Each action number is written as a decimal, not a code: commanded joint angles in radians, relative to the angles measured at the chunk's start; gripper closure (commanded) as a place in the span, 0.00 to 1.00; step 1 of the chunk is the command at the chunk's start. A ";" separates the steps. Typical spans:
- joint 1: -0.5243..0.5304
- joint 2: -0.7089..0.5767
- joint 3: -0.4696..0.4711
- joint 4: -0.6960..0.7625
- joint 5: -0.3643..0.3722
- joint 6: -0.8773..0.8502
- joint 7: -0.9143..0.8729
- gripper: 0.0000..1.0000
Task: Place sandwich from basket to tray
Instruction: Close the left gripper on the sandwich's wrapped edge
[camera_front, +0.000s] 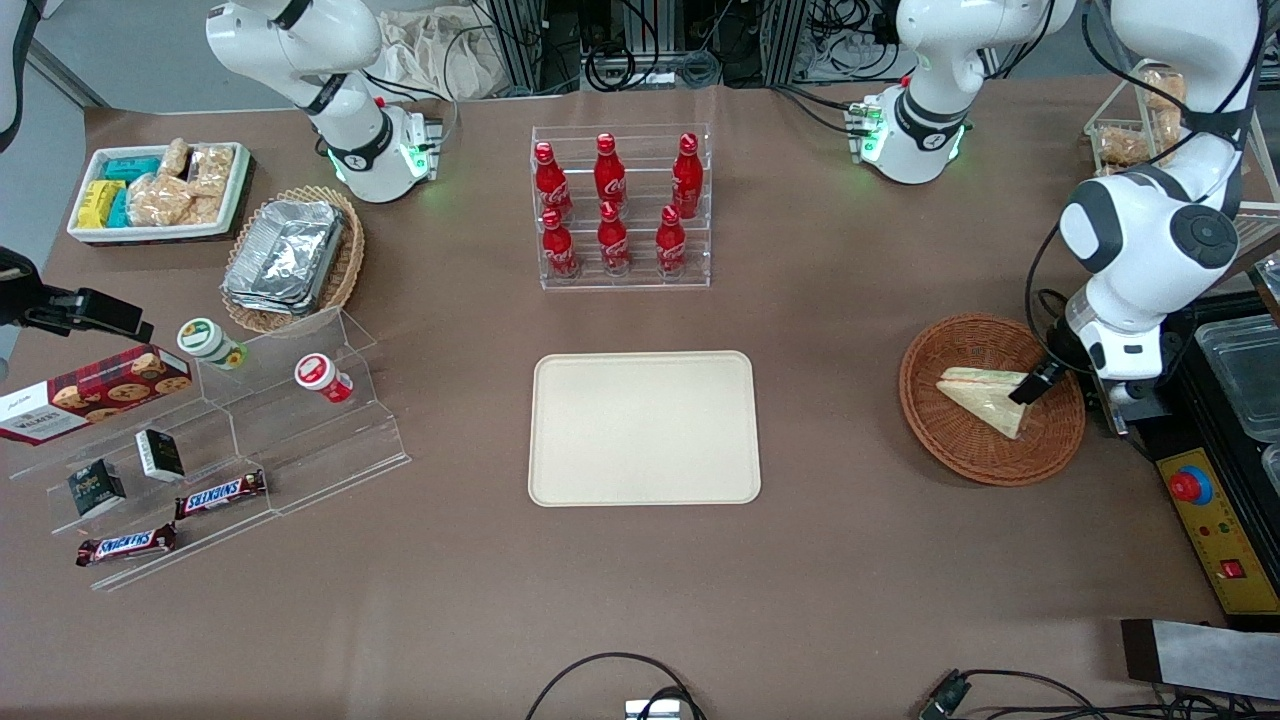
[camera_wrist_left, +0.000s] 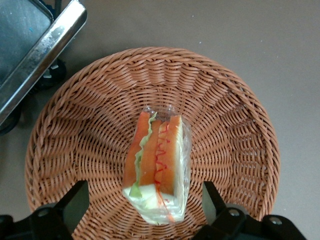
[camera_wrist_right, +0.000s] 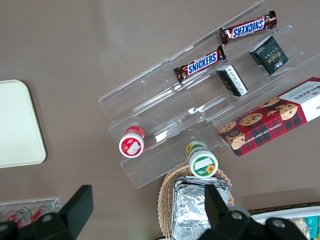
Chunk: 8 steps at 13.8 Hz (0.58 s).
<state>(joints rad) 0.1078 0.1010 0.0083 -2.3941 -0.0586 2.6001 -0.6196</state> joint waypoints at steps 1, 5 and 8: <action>0.006 0.012 -0.007 -0.017 -0.009 0.046 -0.005 0.00; 0.004 0.054 -0.008 -0.023 -0.009 0.109 -0.005 0.00; 0.003 0.065 -0.008 -0.023 -0.009 0.117 -0.005 0.00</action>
<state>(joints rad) 0.1077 0.1645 0.0062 -2.4040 -0.0588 2.6847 -0.6196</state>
